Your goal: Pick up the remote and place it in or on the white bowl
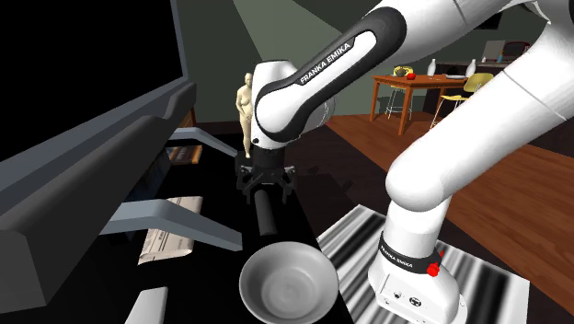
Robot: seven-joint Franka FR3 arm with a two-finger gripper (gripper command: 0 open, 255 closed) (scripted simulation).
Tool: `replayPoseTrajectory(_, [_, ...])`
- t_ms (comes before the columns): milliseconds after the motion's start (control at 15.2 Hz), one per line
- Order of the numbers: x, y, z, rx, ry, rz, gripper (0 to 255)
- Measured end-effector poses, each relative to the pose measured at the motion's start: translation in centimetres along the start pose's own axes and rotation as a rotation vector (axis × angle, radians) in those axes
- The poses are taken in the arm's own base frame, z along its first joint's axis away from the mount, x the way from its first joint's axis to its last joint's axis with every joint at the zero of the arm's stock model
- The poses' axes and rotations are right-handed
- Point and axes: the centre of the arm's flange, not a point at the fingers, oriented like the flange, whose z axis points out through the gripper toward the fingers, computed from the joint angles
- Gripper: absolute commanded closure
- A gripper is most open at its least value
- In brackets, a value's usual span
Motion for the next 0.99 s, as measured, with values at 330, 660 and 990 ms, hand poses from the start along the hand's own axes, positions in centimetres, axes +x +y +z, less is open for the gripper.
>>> replayPoseTrajectory(330, [-0.2, -0.1, 2.8, 0.0, -0.001, 0.004, 0])
replayPoseTrajectory(660, [-0.2, -0.1, 3.5, 0.001, -0.001, 0.004, 0])
replayPoseTrajectory(990, [-0.1, -0.1, 3.4, 0.001, 0.0, 0.005, 255])
